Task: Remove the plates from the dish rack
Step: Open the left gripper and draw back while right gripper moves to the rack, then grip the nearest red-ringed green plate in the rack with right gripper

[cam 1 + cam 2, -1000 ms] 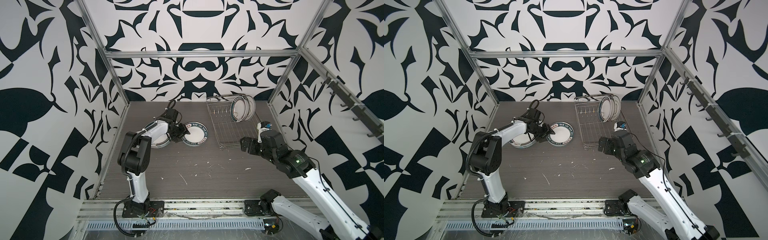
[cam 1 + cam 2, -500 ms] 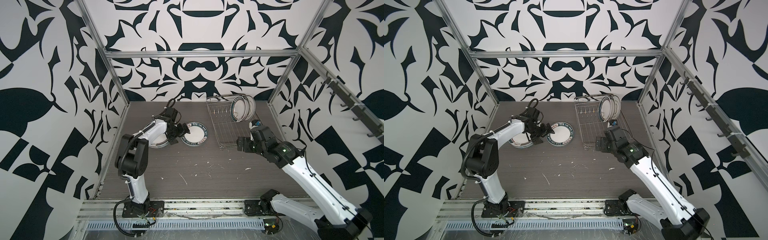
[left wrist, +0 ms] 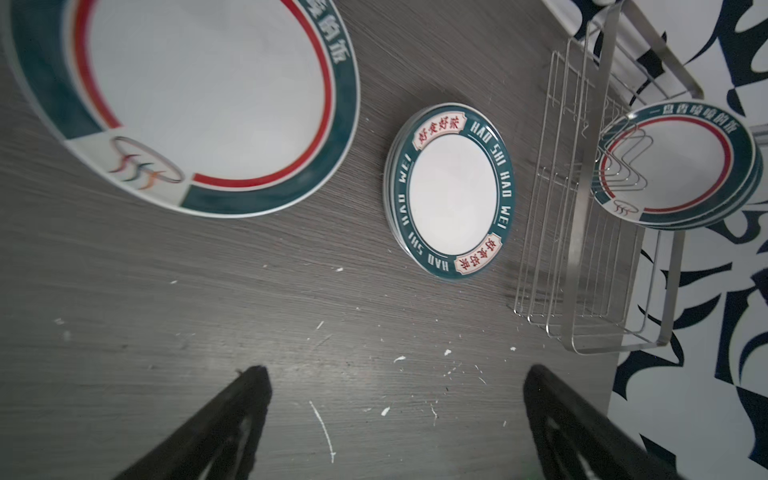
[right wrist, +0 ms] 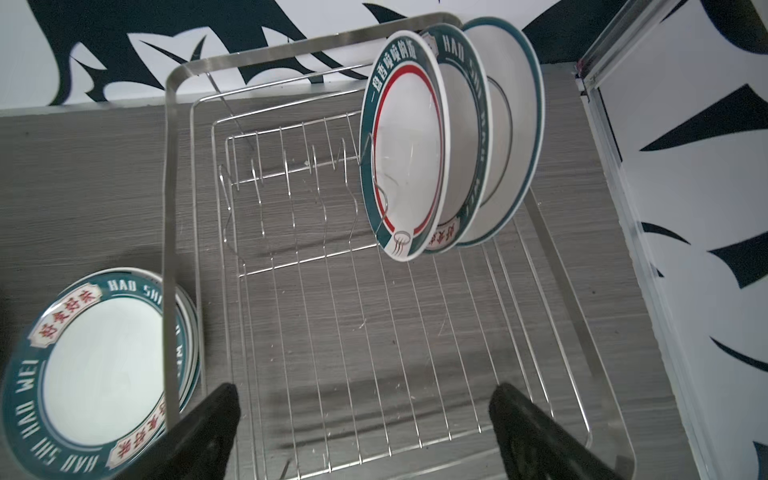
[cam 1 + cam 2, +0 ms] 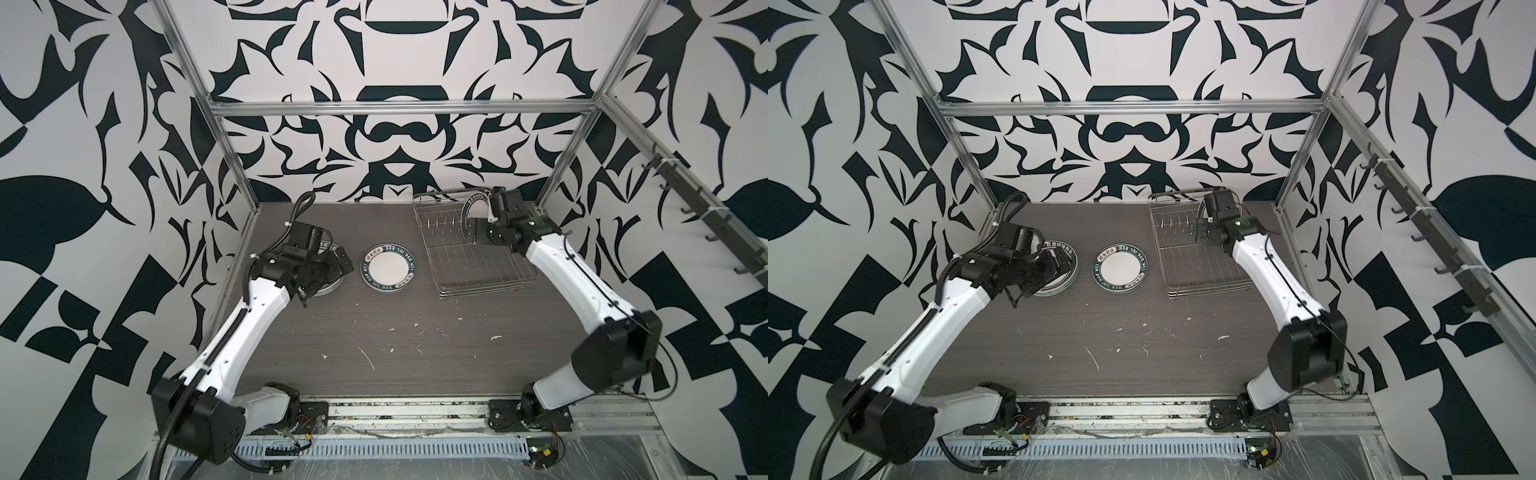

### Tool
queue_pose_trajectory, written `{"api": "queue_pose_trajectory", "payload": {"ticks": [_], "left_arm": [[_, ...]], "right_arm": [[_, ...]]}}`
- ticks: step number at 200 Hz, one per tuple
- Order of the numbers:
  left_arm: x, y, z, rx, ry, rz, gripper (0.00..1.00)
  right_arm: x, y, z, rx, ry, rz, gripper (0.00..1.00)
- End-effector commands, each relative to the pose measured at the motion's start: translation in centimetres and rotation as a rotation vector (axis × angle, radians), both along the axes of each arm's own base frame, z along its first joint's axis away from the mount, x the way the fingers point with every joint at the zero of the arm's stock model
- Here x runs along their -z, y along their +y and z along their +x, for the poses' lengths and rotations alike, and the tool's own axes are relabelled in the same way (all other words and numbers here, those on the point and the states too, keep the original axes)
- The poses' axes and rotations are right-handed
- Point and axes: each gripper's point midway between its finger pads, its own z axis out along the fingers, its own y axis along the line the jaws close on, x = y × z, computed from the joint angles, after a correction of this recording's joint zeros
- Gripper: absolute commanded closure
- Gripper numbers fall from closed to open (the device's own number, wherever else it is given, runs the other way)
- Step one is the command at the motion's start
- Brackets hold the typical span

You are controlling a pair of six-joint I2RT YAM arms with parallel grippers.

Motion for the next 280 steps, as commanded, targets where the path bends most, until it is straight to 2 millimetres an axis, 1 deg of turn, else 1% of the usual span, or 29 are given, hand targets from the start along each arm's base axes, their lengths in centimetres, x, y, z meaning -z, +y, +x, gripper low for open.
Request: {"api": "queue_pose_trajectory", "payload": {"ticks": [1,29,37,55,86,103,118,161,175,188,193,210,236,255,264,280], "left_arm": [[1.8,3.5,-2.4,-0.081,0.044,0.115,0.01],[2.3,5.6,-4.0,-0.133,0.038,0.177,0.01],[2.4,6.1,-4.3,-0.147,0.034,0.194,0.01],[2.6,7.0,-4.8,-0.171,0.038,0.225,0.01],[3.3,7.5,-5.1,-0.184,0.061,0.256,0.01],[3.3,7.5,-4.9,-0.187,0.06,0.258,0.01],[3.3,7.6,-4.7,-0.196,0.052,0.261,0.01],[3.0,7.7,-4.1,-0.24,-0.012,0.23,0.01],[2.8,7.6,-4.1,-0.246,-0.021,0.215,0.01],[2.7,7.7,-4.1,-0.258,-0.03,0.204,0.01],[2.6,7.8,-4.2,-0.27,-0.031,0.205,0.01],[2.7,8.2,-4.3,-0.293,-0.027,0.212,0.01],[3.1,8.9,-4.7,-0.331,-0.014,0.23,0.01],[3.5,9.4,-5.0,-0.349,-0.016,0.25,0.01],[3.5,9.4,-5.1,-0.346,-0.028,0.25,0.01],[3.6,9.6,-5.3,-0.348,-0.045,0.249,0.01]], "right_arm": [[-2.2,-0.7,3.0,0.012,-0.07,-0.054,0.05],[-1.1,-1.5,6.0,0.04,-0.046,-0.1,0.08],[-0.7,-1.5,6.5,0.037,-0.035,-0.111,0.09],[-0.4,-1.8,7.6,0.047,-0.024,-0.129,0.09],[0.5,-2.6,8.5,0.06,-0.008,-0.163,0.1],[0.7,-3.2,8.7,0.073,-0.004,-0.164,0.11],[0.9,-3.3,8.8,0.069,-0.009,-0.156,0.11],[3.3,-3.5,10.0,0.037,0.028,-0.123,0.12],[3.8,-3.5,10.4,0.026,0.03,-0.11,0.17],[4.1,-3.7,10.9,0.025,0.021,-0.109,0.18],[4.4,-3.0,10.9,0.001,0.025,-0.082,0.18],[4.8,-2.9,11.4,-0.012,0.024,-0.065,0.2],[5.8,-2.8,12.2,-0.023,0.031,-0.06,0.27],[7.0,-2.6,12.8,-0.03,0.042,-0.052,0.36],[7.4,-2.6,13.1,-0.031,0.044,-0.047,0.39],[7.9,-2.4,13.4,-0.037,0.04,-0.039,0.47]]}}
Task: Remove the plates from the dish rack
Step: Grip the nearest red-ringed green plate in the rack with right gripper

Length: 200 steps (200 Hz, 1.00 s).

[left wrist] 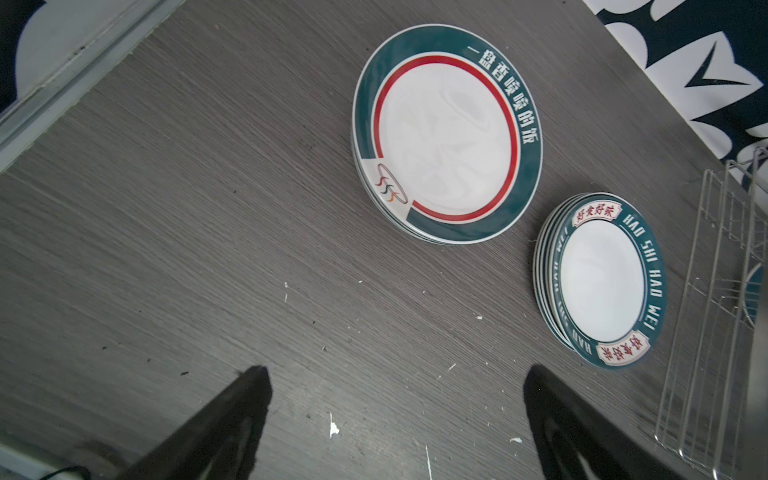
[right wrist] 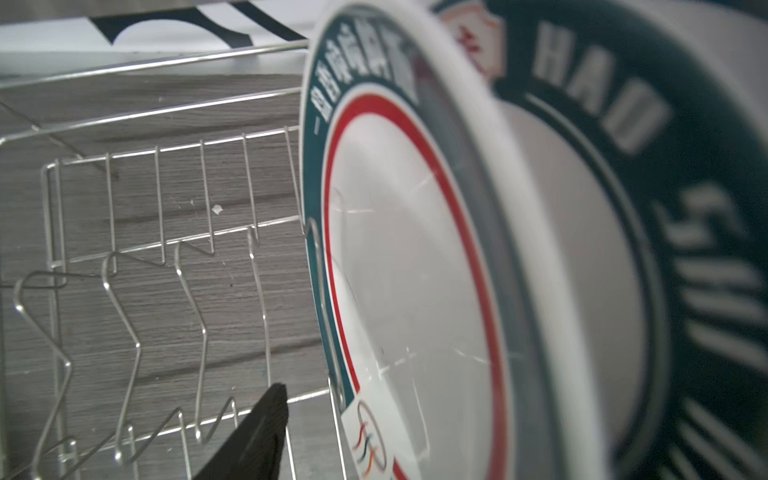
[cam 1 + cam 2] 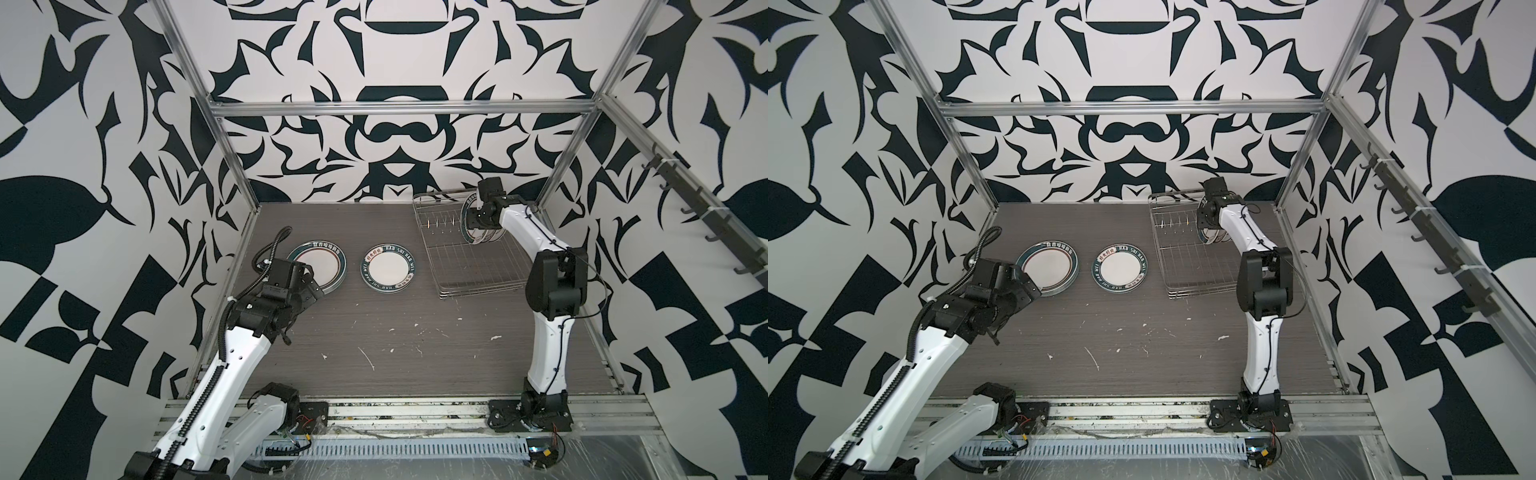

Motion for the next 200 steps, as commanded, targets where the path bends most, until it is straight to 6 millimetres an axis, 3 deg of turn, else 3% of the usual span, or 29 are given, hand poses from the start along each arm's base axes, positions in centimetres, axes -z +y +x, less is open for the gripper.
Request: {"api": "queue_pose_trajectory", "payload": {"ticks": [1,35,82,121,149,200], "left_arm": [[0.3,1.1,-0.8,-0.038,-0.009,0.027,0.01],[0.1,2.3,-1.4,-0.083,-0.04,0.059,0.01],[0.3,2.4,-1.6,-0.086,-0.041,0.063,0.01],[0.6,2.6,-1.7,-0.096,-0.023,0.075,0.01],[1.3,2.5,-1.5,-0.084,0.005,0.086,0.01],[1.6,1.7,-0.5,-0.025,0.006,0.094,0.01]], "right_arm": [[-2.2,0.6,1.6,-0.021,-0.081,0.035,0.47],[-2.1,0.5,2.3,-0.018,-0.099,0.025,0.61],[-3.2,0.3,2.6,-0.026,-0.117,0.006,0.86],[-4.6,0.0,2.3,-0.033,-0.123,-0.015,0.98],[-7.1,-0.4,1.1,-0.025,-0.146,-0.028,1.0],[-14.1,-1.3,-3.0,0.005,-0.25,-0.026,1.0]]}}
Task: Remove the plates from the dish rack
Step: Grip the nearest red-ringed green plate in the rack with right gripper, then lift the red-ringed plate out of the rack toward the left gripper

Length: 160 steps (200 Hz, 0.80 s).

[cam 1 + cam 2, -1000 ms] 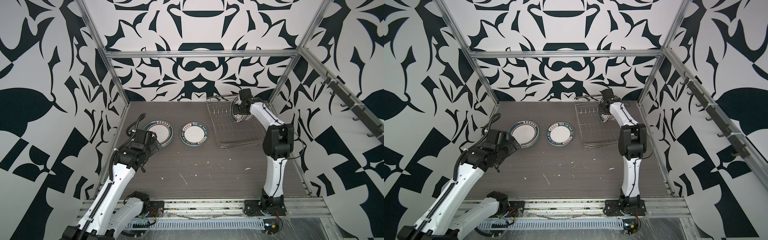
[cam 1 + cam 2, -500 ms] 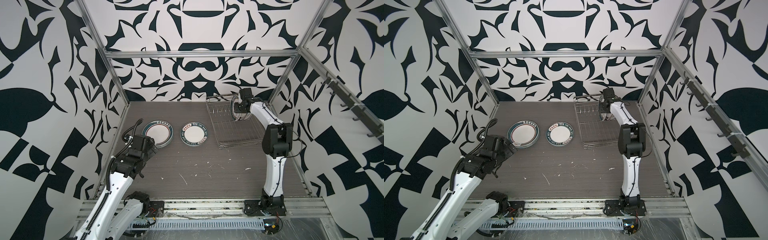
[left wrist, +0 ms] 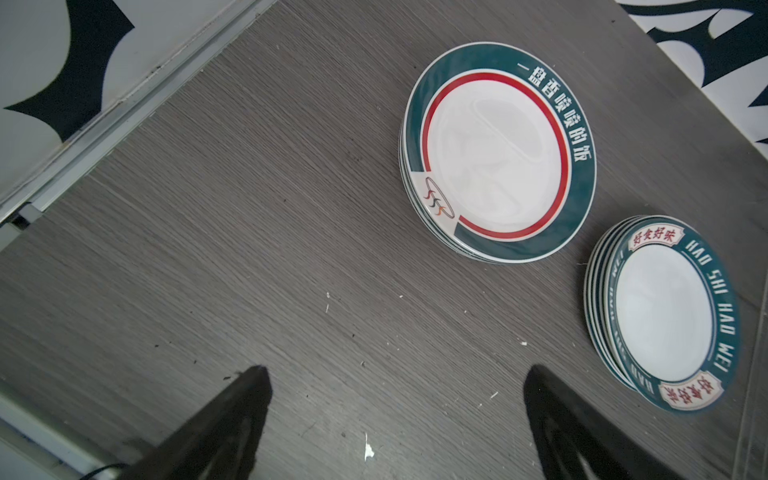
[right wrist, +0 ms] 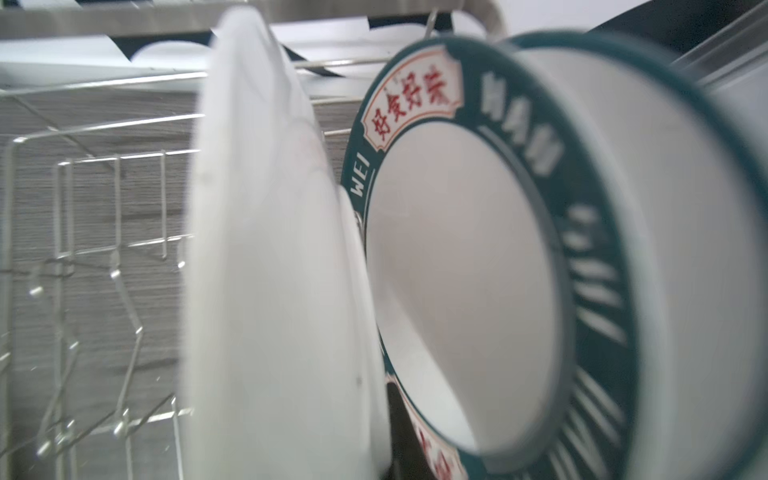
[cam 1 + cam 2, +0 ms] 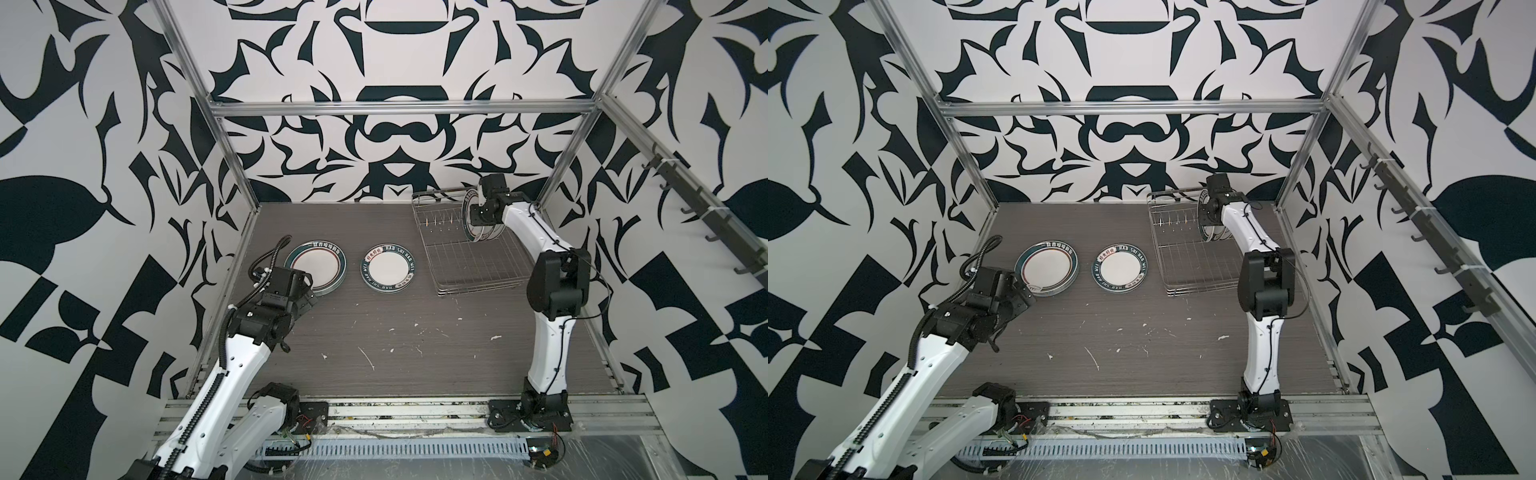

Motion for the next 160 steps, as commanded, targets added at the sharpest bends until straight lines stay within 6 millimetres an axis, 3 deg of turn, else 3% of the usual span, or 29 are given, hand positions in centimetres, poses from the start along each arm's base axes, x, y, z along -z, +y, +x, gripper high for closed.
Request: {"api": "queue_pose_trajectory", "payload": {"ticks": [1,45,68,112,138,160], "left_arm": [[0.6,-0.1,0.1,0.025,0.009,0.01,0.01],[0.1,-2.0,1.7,0.11,-0.042,-0.048,0.01],[0.2,-3.0,2.6,0.136,-0.044,-0.082,0.01],[-0.5,-6.7,5.0,0.257,-0.064,-0.201,0.01],[-1.1,-8.5,6.1,0.316,-0.102,-0.271,0.01],[-1.4,-10.2,6.7,0.372,-0.143,-0.347,0.01]], "right_arm": [[-10.0,-0.6,-2.1,0.026,-0.205,0.008,1.0],[-14.6,-0.6,-7.1,0.057,-0.308,0.11,1.0],[-15.3,-0.1,-10.1,0.062,-0.355,0.204,1.0],[-16.4,1.6,-16.2,0.025,-0.506,0.452,1.0],[-14.7,2.6,-18.8,0.055,-0.514,0.644,1.0],[-11.9,4.4,-20.2,0.092,-0.429,0.878,1.0]]}}
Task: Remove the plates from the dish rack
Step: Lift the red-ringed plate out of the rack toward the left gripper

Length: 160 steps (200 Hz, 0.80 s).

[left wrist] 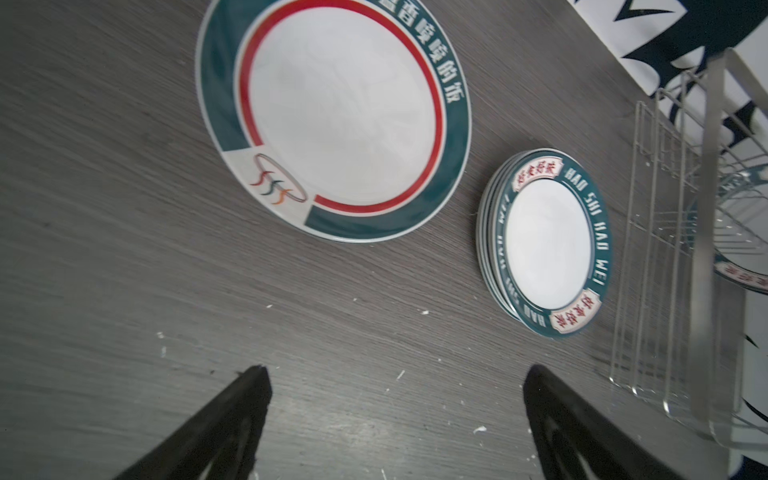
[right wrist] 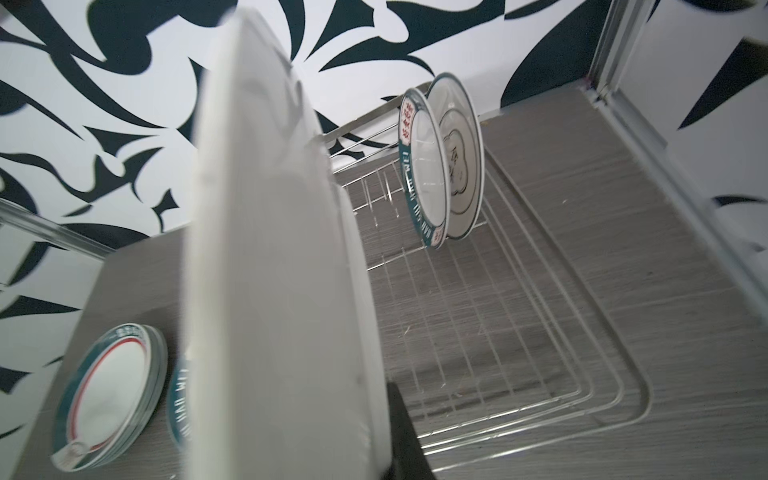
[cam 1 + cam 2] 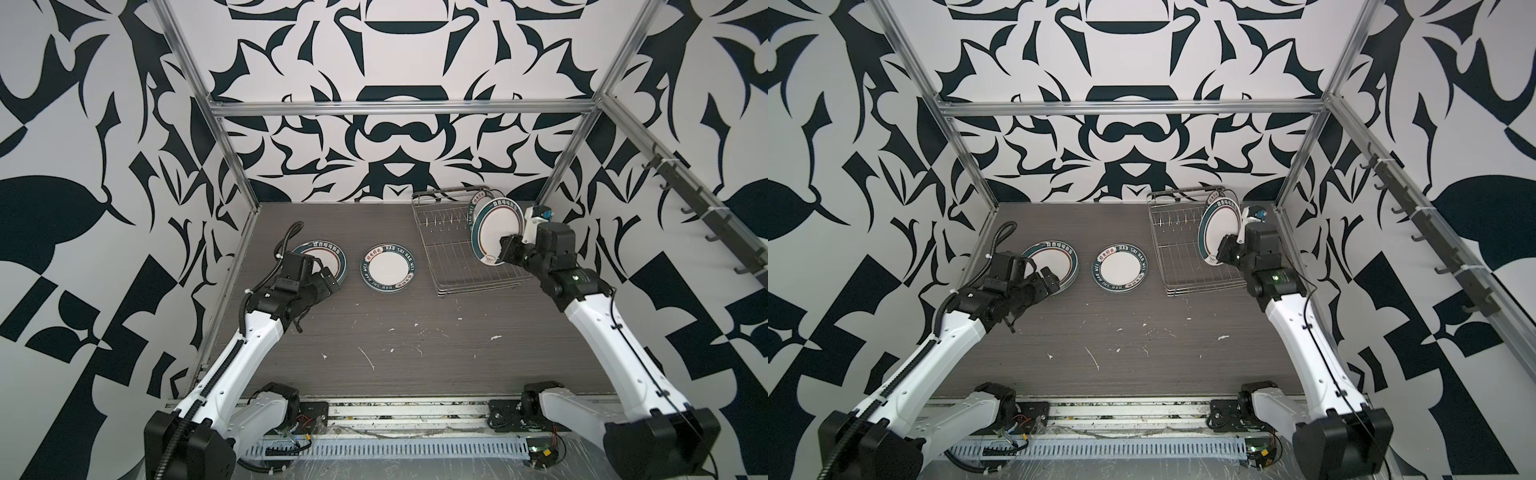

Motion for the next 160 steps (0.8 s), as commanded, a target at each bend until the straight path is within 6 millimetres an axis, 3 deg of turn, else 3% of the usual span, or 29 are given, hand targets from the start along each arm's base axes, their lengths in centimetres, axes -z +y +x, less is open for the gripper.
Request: {"api": "queue_pose_trajectory", "payload": {"ticks": [1,21,46,124,160], "left_arm": [[-2.0,-2.6,1.4,0.086,-0.09,-0.124,0.01],[-2.1,-4.3,1.6,0.142,-0.101,-0.207,0.01],[-2.2,-6.0,1.8,0.191,-0.114,-0.296,0.01],[-3.7,-8.7,1.0,0.294,-0.162,-0.479,0.01],[-3.1,-9.1,1.1,0.305,-0.157,-0.507,0.03]], "right_arm": [[-2.3,2.9,-0.1,-0.041,-0.094,0.343,1.0],[0.0,4.7,-0.6,-0.069,-0.02,0.545,1.0],[1.8,7.3,-1.0,-0.125,0.065,0.659,1.0],[3.1,18.3,-1.9,-0.334,0.204,0.741,1.0],[3.7,23.2,-1.7,-0.424,0.244,0.826,1.0]]}}
